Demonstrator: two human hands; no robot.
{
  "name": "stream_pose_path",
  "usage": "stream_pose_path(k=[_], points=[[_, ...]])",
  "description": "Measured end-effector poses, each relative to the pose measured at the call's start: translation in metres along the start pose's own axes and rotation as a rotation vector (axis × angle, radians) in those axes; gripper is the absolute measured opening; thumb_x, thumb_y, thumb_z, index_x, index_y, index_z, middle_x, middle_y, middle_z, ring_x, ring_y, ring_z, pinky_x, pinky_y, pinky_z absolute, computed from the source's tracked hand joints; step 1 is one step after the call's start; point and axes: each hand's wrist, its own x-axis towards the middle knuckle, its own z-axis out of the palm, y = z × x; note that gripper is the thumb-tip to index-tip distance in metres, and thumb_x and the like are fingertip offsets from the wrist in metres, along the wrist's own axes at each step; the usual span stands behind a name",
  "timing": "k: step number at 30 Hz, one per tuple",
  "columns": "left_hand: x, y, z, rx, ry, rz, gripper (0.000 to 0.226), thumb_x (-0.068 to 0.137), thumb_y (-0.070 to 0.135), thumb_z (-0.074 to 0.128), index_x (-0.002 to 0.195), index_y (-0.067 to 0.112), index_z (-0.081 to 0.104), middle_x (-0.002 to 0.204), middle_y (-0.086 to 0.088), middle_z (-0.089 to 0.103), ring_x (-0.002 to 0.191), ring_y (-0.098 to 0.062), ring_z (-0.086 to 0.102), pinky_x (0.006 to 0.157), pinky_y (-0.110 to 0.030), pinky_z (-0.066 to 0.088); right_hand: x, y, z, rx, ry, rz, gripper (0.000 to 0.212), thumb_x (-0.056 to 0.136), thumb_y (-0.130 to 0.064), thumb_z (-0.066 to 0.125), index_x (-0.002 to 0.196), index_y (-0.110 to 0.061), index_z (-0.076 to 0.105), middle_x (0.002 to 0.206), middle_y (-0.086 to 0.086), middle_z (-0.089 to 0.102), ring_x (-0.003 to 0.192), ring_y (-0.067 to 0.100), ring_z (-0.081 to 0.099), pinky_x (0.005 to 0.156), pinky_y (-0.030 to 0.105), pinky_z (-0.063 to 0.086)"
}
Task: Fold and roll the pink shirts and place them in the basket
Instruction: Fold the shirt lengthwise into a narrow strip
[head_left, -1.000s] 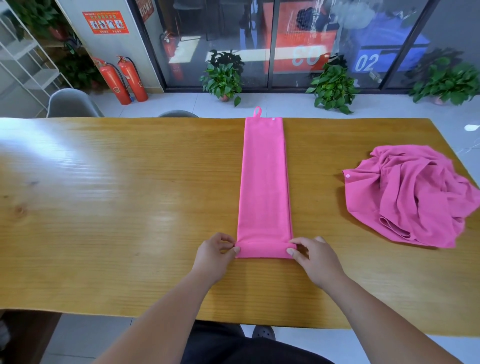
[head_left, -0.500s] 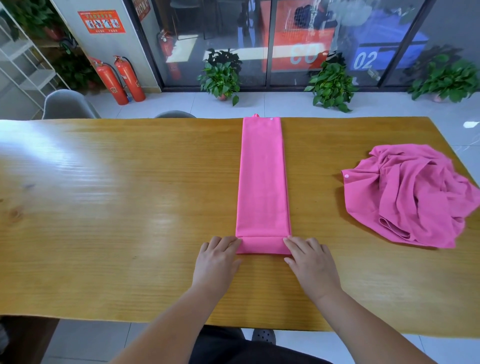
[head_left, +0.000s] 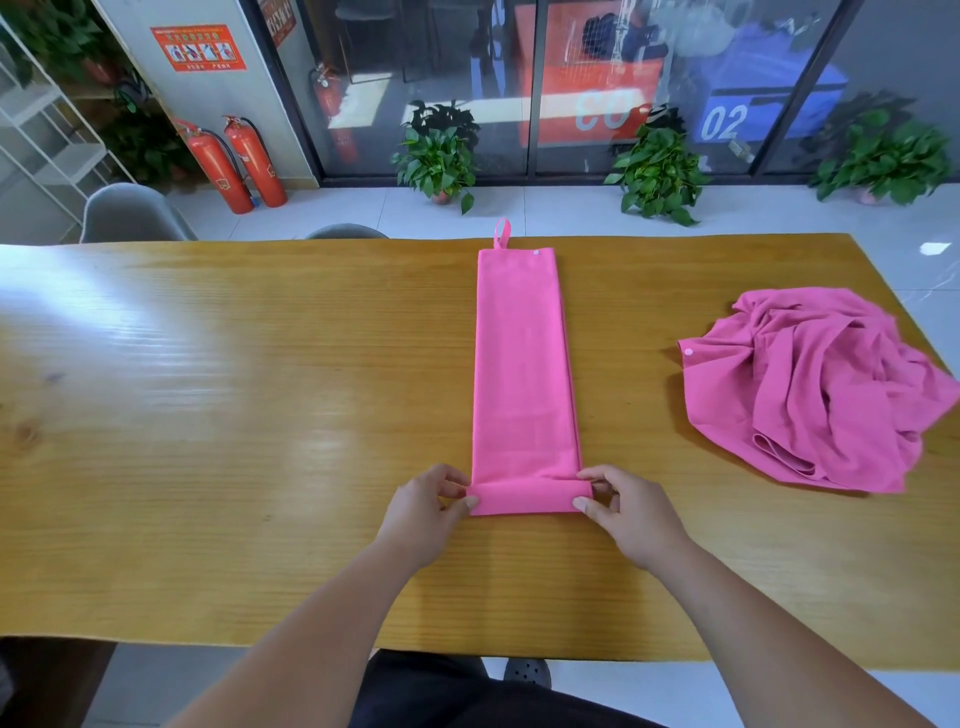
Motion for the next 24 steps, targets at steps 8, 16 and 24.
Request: stream_pose_path(k=[8,16,24], points=[[0.017,0.025,0.001,0.296,0.165,0.125,0.016,0.098,0.040,0.071,0.112,0.035,0.065,0.114,0.019,0.060,0.098,-0.011,0.057,0.075,-0.035,0.050,0.014,-0.017,-0.002,-0.226,0.117,-0.036,0.023,0.094,-0.049,0.074,0.110,-0.045,0.059,0.111,-0.024,0.057,0.101,0.003,0.056,0.077,0.033,0.053],[0.005,0.004,0.027,0.717,0.374,0.546,0.028,0.085,0.012,0.082,0.106,0.028,0.073,0.112,0.012,0.068,0.088,-0.019,0.057,0.070,-0.035,0.044,0.001,0.009,0.027,-0.687,0.430,-0.460,0.025,0.099,-0.027,0.072,0.123,-0.023,0.074,0.124,-0.012,0.067,0.103,0.019,0.058,0.075,0.036,0.051],[0.012,0.025,0.011,0.541,0.170,0.264,0.048,0.098,0.034,0.073,0.144,0.034,0.059,0.138,0.016,0.064,0.121,-0.018,0.058,0.098,-0.034,0.046,0.020,-0.012,0.009,-0.538,0.170,-0.230,0.046,0.101,-0.043,0.066,0.146,-0.034,0.060,0.144,-0.021,0.058,0.127,0.012,0.052,0.098,0.034,0.051]])
